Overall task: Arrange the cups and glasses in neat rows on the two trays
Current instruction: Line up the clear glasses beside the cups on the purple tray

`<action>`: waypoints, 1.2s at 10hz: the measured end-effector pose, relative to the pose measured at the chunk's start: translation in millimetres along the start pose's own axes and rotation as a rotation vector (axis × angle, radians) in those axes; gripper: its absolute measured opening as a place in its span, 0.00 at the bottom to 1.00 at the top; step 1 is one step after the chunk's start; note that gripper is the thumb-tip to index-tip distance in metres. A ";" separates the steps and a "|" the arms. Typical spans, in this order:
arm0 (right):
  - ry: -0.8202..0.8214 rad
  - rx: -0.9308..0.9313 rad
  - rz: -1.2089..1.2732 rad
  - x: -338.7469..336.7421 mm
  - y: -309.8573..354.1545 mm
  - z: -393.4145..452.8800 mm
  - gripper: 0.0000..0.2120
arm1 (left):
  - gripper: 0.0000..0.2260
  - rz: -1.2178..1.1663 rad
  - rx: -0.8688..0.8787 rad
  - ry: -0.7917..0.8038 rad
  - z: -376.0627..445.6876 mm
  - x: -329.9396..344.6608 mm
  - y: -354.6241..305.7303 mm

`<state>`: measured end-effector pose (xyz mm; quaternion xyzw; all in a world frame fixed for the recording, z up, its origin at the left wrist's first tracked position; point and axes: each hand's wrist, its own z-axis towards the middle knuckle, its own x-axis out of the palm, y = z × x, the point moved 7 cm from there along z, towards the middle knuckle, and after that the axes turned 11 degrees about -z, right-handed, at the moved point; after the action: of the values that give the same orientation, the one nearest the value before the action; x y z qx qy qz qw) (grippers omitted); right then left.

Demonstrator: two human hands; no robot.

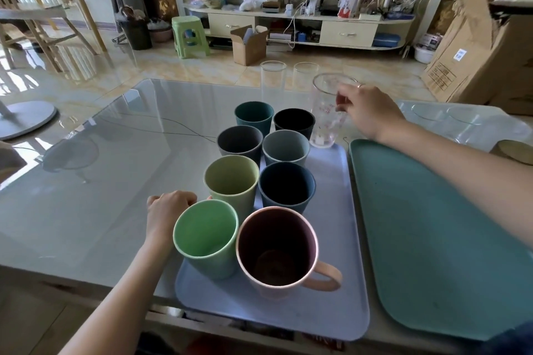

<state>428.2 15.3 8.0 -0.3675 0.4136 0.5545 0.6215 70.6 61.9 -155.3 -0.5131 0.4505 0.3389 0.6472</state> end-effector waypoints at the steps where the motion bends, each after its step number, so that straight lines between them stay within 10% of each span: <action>1: 0.073 0.011 0.014 8.2 -7.7 -25.2 0.05 | 0.12 0.023 -0.029 0.039 4.0 9.6 8.7; 5: 0.152 -0.014 0.027 7.5 12.4 -35.8 0.07 | 0.06 -0.101 0.004 -0.058 0.5 -4.1 -1.8; 7: -0.073 0.072 0.194 -20.7 -6.9 -21.0 0.11 | 0.25 -0.751 -0.136 -0.165 11.8 -42.1 -2.2; 9: -0.004 0.157 0.206 -17.2 -29.1 50.7 0.11 | 0.09 -0.541 0.121 -0.326 110.6 -127.0 -64.1; 12: 0.432 0.063 -0.204 47.9 -5.2 150.3 0.48 | 0.47 -0.153 0.410 0.200 233.3 -84.2 -217.7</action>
<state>451.5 170.8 22.0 -0.4979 0.5146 0.3843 0.5827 291.0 237.1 17.0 -0.4345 0.5315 0.1377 0.7140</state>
